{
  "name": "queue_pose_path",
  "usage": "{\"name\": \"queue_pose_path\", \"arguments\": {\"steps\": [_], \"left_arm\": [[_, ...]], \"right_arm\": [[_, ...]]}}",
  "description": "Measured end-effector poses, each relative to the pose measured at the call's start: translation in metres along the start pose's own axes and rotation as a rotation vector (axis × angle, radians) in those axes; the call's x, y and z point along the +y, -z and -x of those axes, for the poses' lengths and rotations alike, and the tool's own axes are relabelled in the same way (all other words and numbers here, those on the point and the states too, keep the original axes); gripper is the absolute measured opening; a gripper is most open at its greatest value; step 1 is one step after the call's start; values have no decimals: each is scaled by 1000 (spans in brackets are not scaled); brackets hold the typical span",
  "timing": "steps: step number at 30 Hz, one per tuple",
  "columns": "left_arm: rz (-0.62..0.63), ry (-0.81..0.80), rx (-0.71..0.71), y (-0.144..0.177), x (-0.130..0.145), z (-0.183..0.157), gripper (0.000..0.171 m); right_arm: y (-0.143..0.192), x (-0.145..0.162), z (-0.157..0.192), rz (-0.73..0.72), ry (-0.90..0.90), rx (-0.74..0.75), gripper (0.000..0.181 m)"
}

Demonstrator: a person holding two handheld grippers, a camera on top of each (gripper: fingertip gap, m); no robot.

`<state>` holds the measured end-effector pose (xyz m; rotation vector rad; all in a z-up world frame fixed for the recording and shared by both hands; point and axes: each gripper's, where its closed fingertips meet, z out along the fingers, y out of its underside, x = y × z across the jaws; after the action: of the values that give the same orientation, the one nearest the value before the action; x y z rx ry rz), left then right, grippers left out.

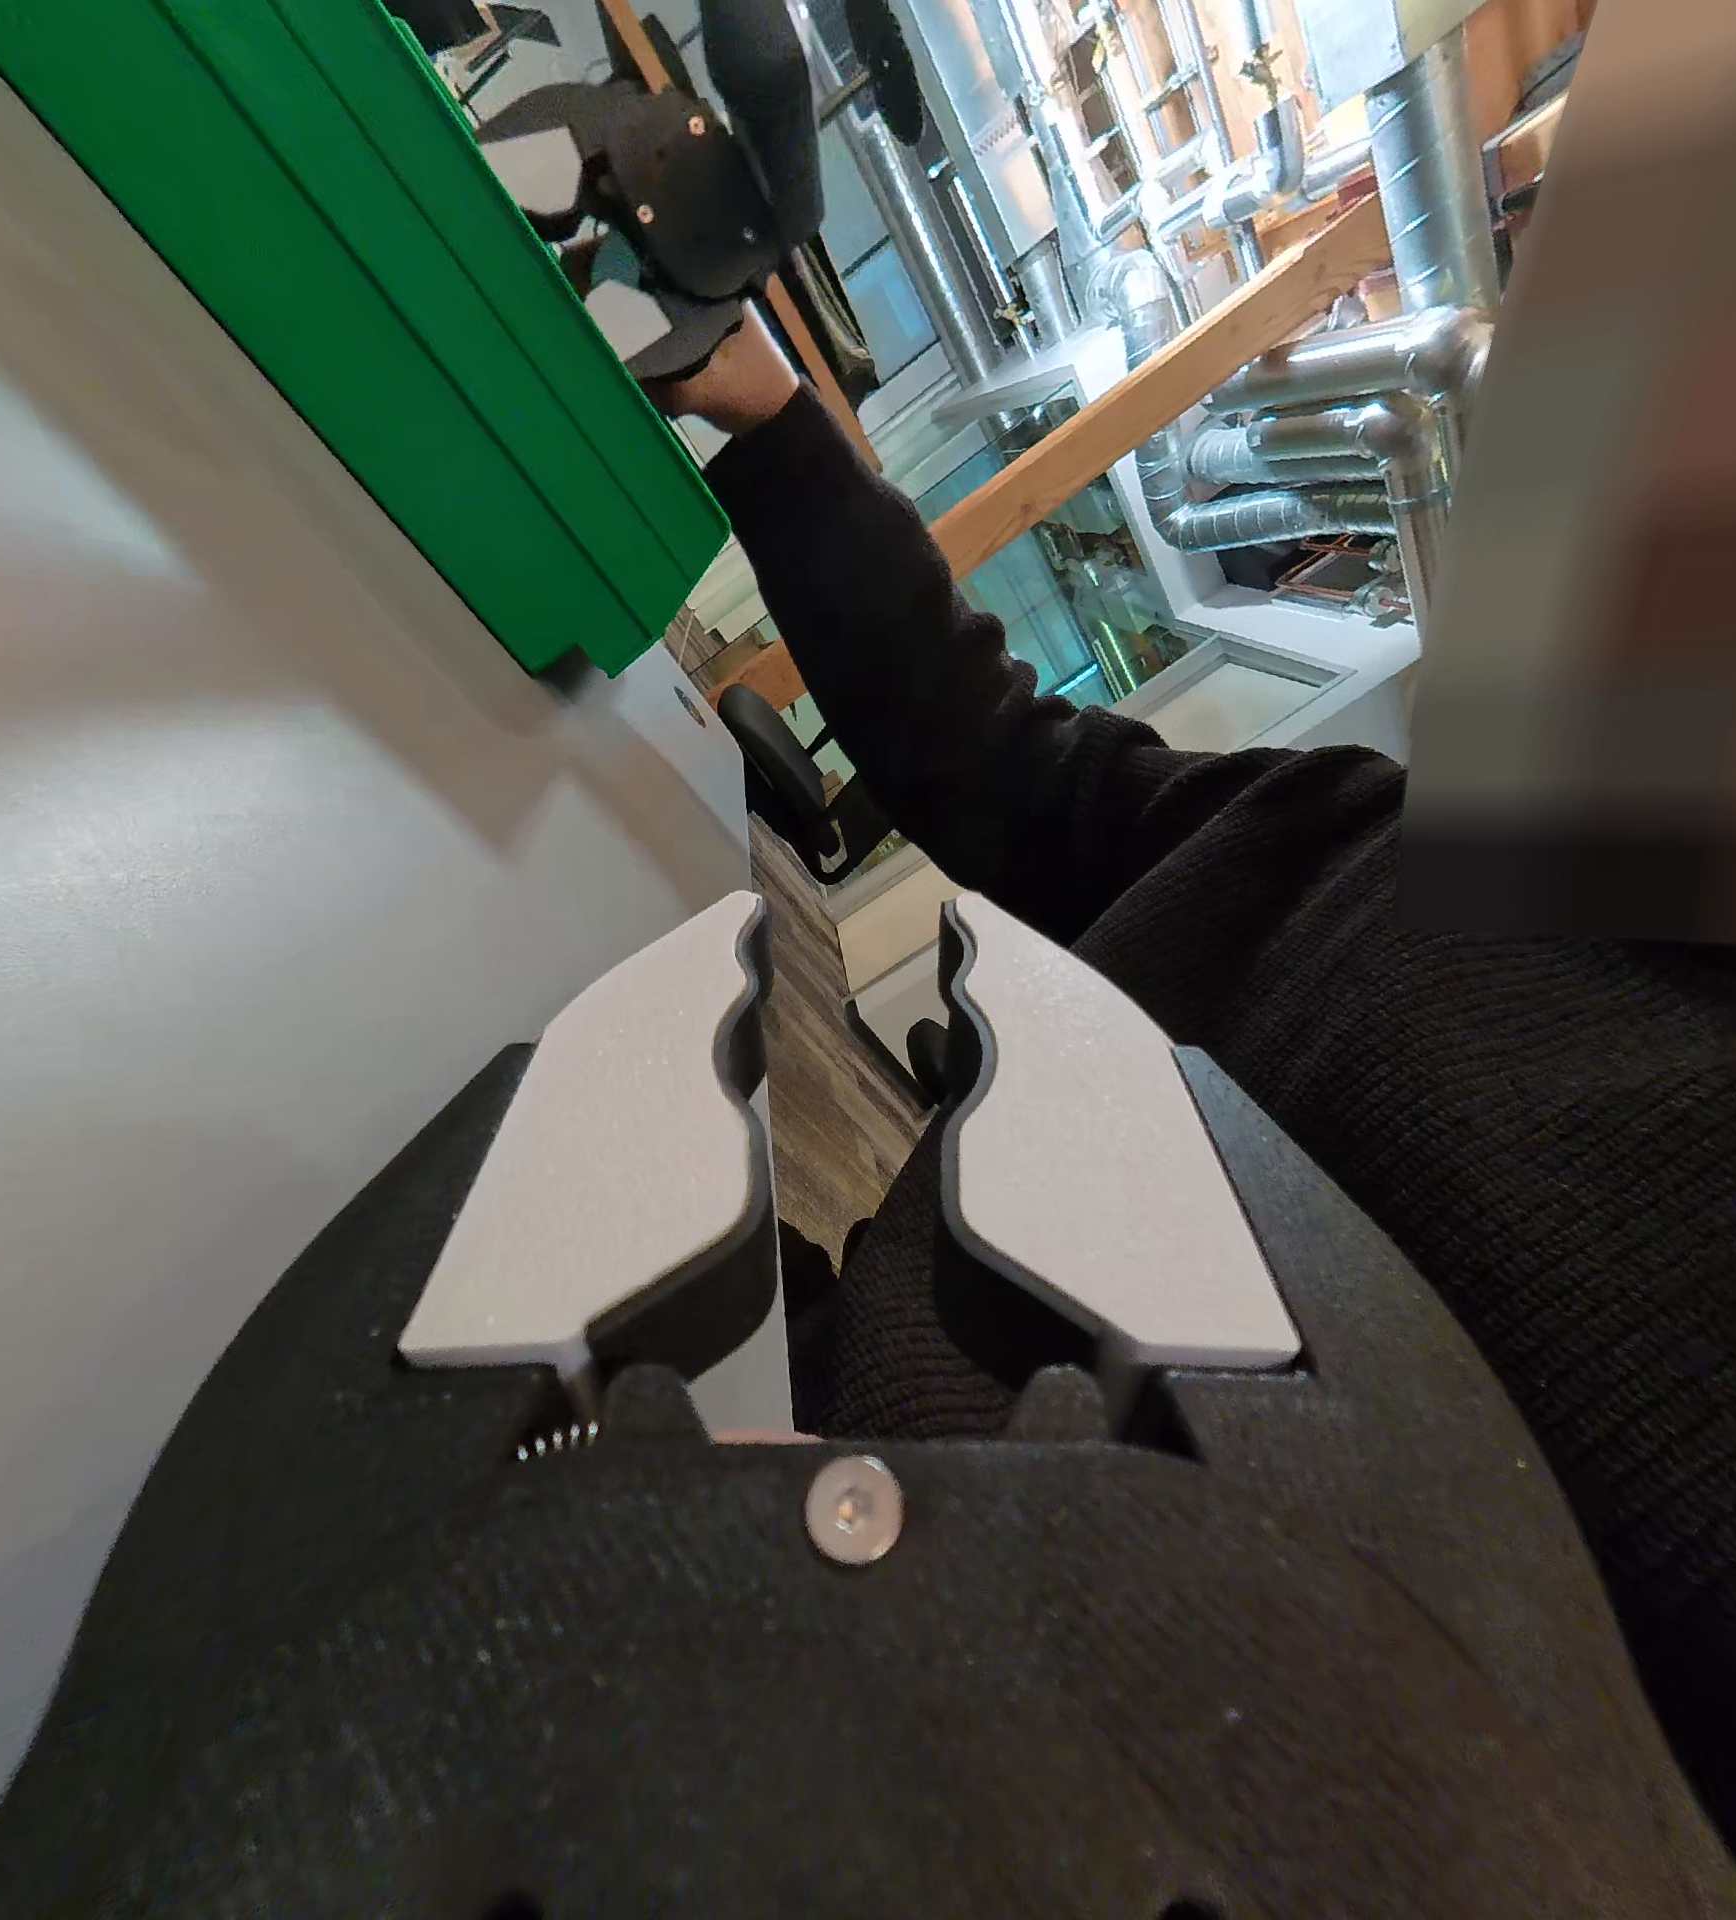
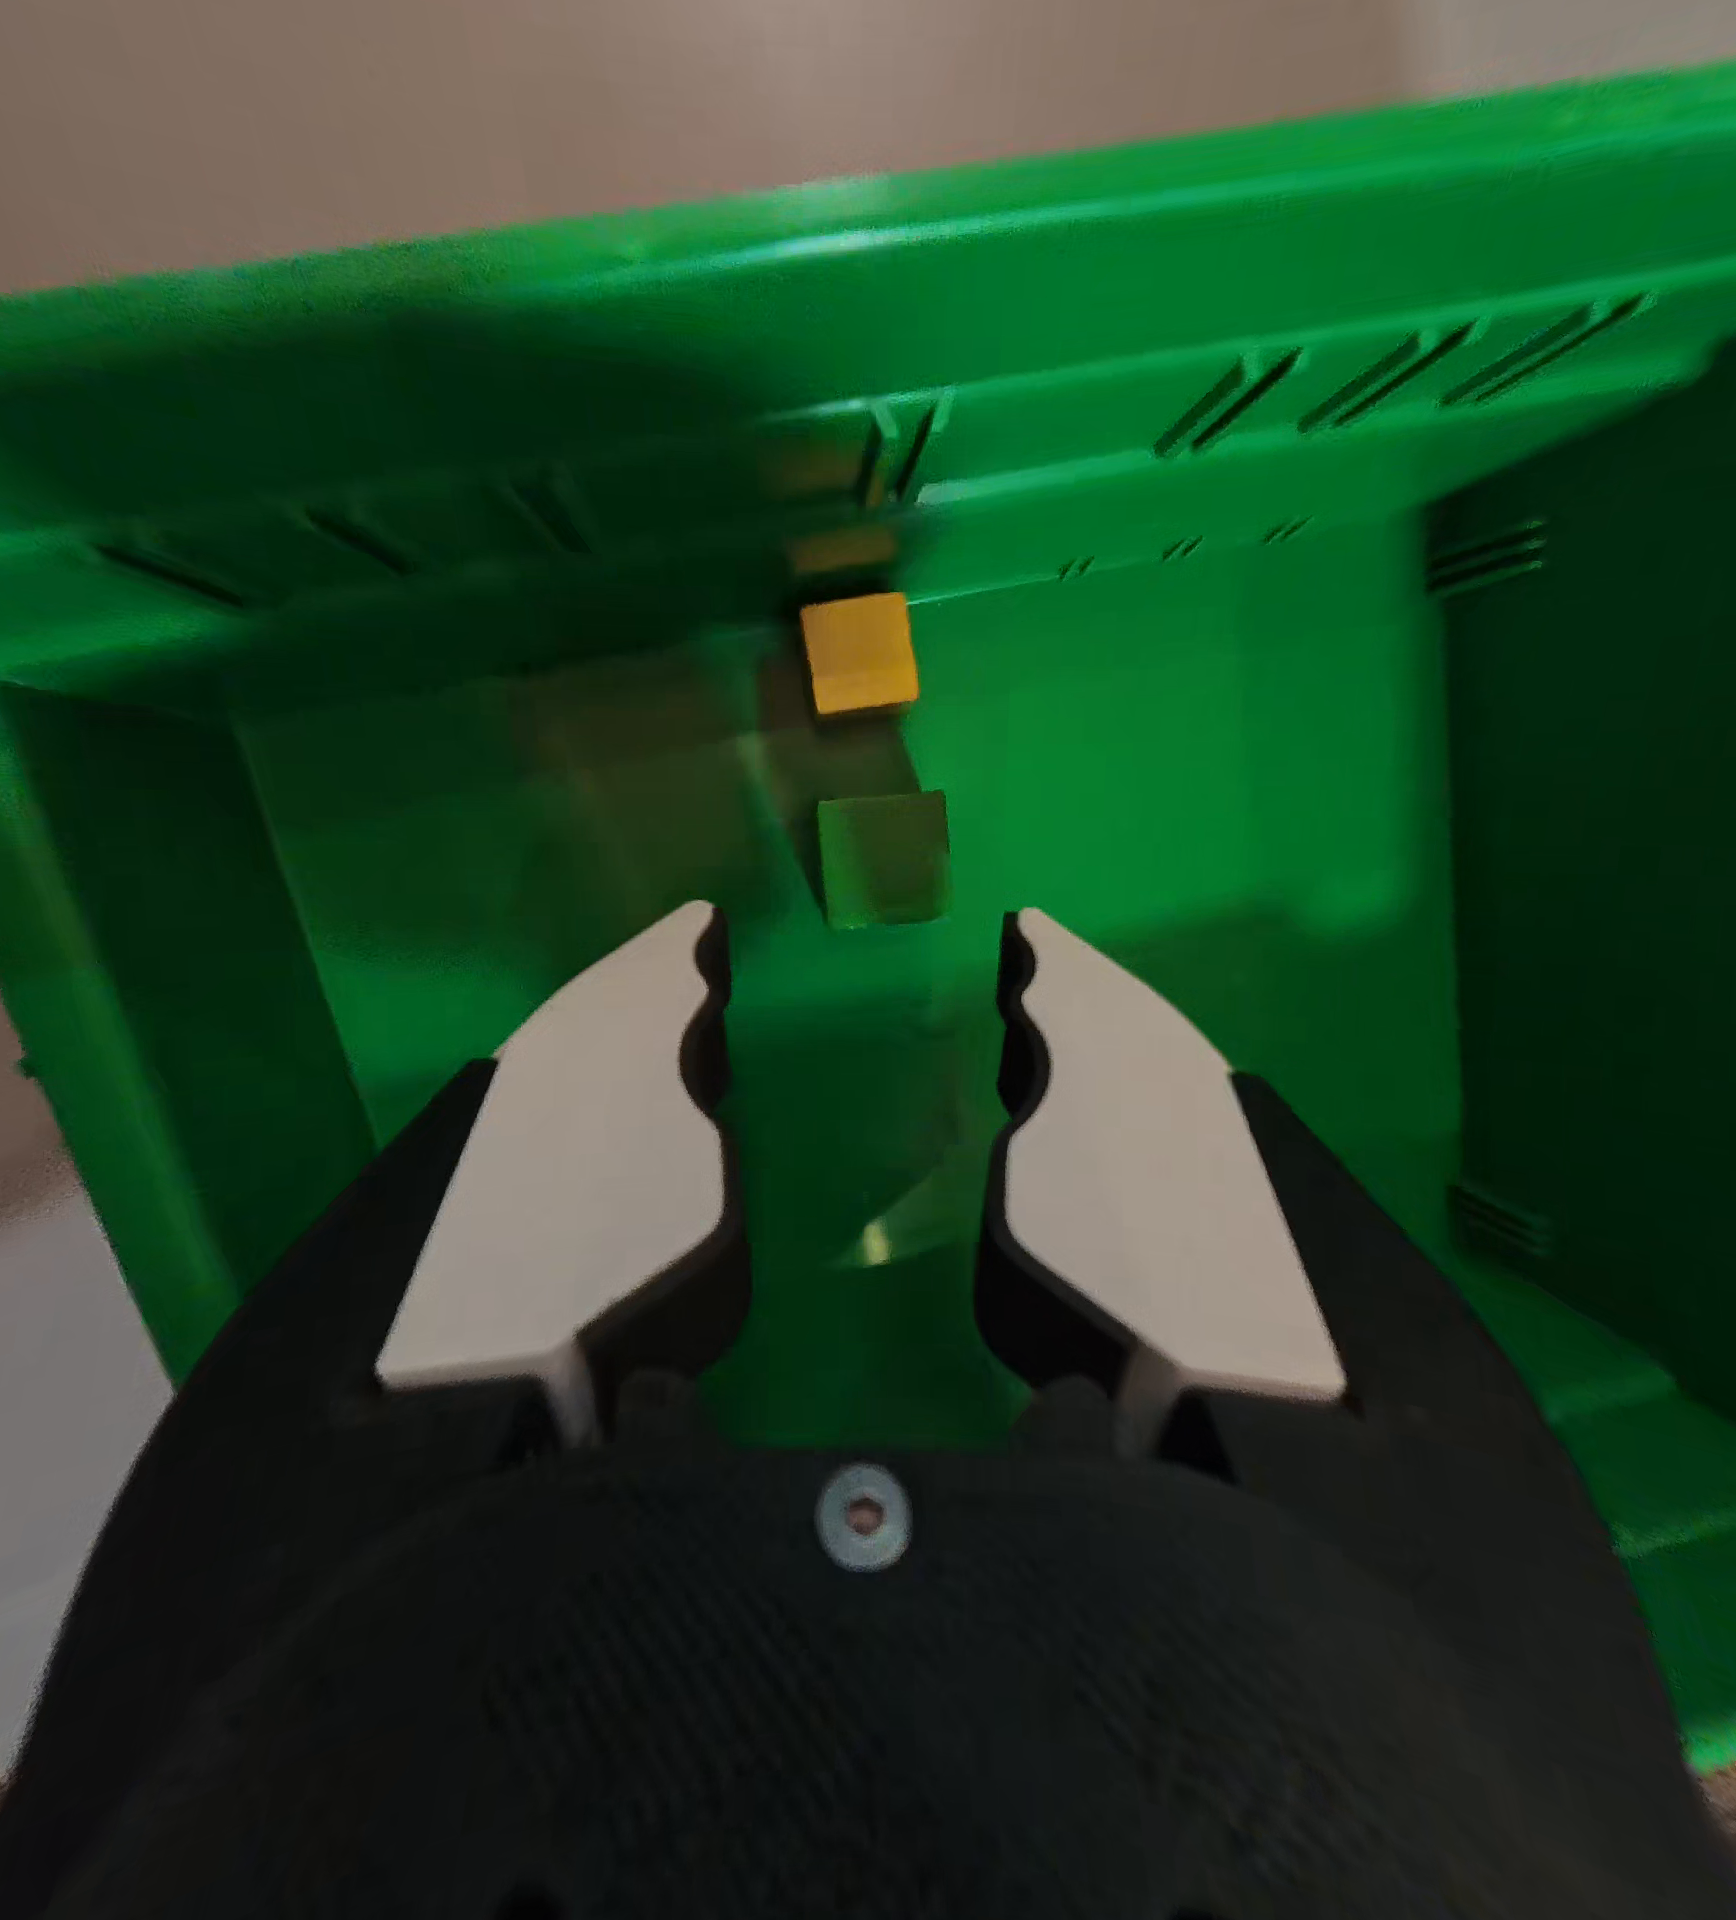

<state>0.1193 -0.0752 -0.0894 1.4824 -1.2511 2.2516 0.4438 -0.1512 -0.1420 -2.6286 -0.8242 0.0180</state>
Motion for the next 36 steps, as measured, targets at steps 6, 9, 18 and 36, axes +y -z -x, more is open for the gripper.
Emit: {"name": "queue_pose_path", "arguments": {"steps": [6, 9, 18, 36], "left_arm": [[-2, 2, -1, 0, 0, 0, 30], [-5, 1, -1, 0, -1, 0, 30], [-5, 7, 0, 0, -1, 0, 31], [-6, 12, 1, 0, 0, 0, 31]], "right_arm": [[-16, 5, -3, 40, 24, 19, 43], [-21, 7, -4, 68, 37, 8, 34], [-24, 4, -4, 75, 50, -15, 29], [-27, 4, -7, 113, 78, -28, 39]]}}
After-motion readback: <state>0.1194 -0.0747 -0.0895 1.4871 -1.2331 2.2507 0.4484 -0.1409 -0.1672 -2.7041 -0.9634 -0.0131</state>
